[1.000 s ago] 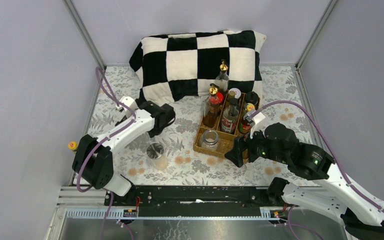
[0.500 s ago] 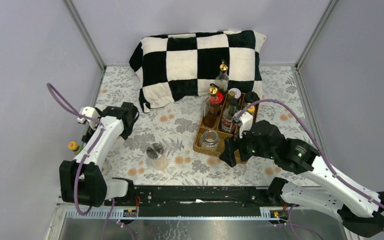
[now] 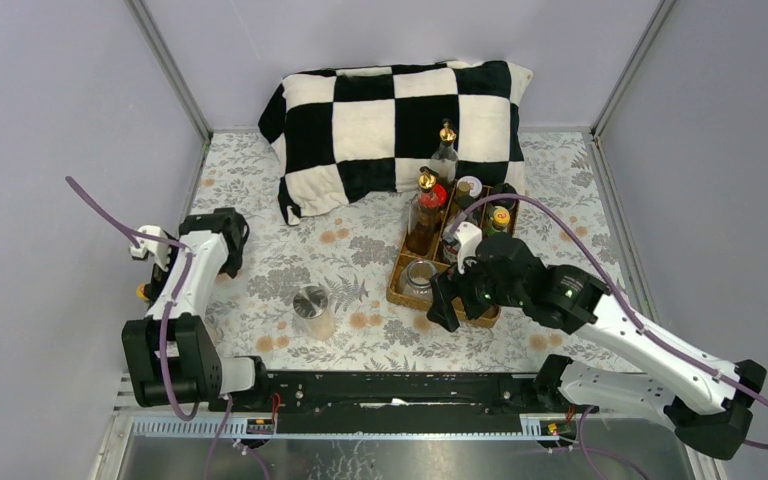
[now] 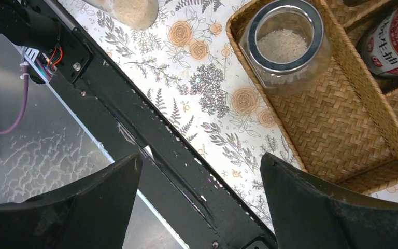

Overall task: Organize the condiment bottles
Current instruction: Pick up the bottle from the corner of the board.

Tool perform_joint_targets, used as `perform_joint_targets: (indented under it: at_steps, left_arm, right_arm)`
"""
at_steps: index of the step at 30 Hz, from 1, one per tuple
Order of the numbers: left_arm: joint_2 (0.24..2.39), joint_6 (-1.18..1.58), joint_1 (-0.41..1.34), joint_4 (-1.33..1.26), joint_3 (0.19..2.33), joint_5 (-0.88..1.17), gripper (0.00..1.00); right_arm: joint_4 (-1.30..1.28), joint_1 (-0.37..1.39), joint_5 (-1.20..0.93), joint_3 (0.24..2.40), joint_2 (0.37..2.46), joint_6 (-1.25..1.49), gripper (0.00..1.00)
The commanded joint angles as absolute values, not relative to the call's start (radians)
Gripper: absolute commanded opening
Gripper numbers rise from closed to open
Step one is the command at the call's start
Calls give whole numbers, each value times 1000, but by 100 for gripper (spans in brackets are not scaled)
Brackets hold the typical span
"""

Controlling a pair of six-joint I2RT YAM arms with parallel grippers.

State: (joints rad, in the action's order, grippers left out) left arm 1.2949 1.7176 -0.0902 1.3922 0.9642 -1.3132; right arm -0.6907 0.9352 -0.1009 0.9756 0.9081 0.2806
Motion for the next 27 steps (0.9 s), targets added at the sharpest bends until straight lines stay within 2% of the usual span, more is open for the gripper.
perform_joint_targets:
  at_steps: [1, 13, 18, 21, 27]
  left_arm:
    - [1323, 1687, -155, 1331, 964, -1350, 99]
    - [1360, 1305, -330, 952, 989, -1268, 94]
    - [1379, 1233, -374, 856, 976, -1200, 77]
    - [1368, 1181, -387, 787, 957, -1161, 63]
    - [1338, 1078, -385, 679, 915, -1093, 46]
  right_arm:
    - [-684, 936, -150, 1049, 955, 248, 92]
    - [-669, 936, -170, 1064, 1033, 229, 91]
    - [-660, 937, -173, 1066, 1046, 229, 91]
    - [-660, 937, -168, 1063, 1046, 227, 91]
    - [-668, 937, -154, 1057, 1033, 225, 91]
